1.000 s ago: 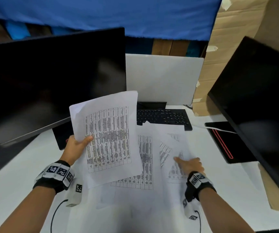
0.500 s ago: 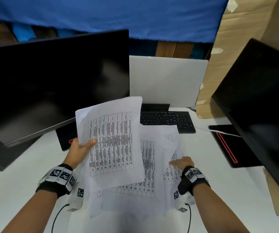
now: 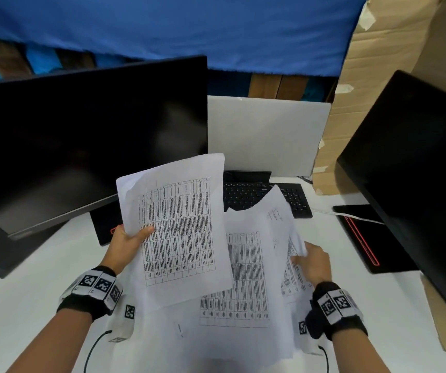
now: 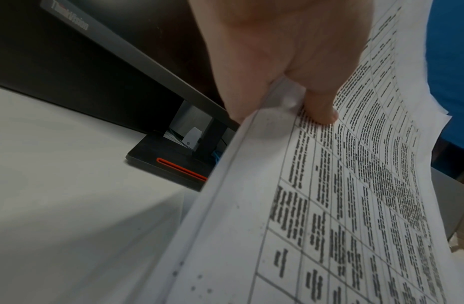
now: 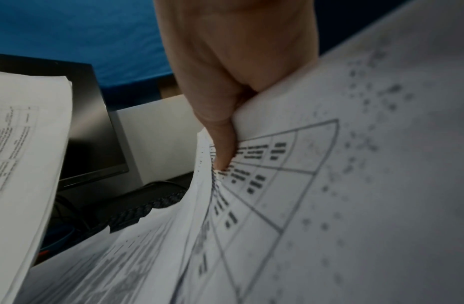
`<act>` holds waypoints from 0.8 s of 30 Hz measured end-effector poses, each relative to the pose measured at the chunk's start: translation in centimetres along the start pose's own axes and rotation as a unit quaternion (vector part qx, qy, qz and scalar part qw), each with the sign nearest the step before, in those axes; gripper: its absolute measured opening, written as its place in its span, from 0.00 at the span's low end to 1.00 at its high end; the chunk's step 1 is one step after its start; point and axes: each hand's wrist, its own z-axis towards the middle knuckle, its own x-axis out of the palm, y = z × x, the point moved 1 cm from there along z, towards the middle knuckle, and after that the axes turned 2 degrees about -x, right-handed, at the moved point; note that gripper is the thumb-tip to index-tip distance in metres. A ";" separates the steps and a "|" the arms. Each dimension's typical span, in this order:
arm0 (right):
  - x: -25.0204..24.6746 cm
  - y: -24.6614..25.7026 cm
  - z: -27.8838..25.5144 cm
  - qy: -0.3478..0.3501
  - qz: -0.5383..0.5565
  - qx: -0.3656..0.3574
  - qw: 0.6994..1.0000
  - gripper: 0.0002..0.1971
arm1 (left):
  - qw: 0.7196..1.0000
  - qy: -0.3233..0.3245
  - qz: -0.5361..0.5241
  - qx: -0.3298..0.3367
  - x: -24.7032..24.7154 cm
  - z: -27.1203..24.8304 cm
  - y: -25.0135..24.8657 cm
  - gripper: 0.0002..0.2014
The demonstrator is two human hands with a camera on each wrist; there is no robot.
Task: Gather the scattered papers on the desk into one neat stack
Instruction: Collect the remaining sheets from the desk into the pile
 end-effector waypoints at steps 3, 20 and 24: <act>-2.4 0.4 -0.3 -0.061 -0.037 -0.026 0.997 0.02 | 1.000 0.003 -0.011 0.004 0.1 -0.2 -0.1 0.17; -16.0 9.5 -5.6 -0.330 0.318 -0.215 0.862 0.10 | 0.997 0.034 -0.041 0.054 2.6 -0.8 -3.7 0.18; -13.7 11.1 -4.9 -0.223 0.386 -0.211 0.870 0.09 | 0.995 0.055 -0.056 0.069 3.7 -0.5 -5.4 0.19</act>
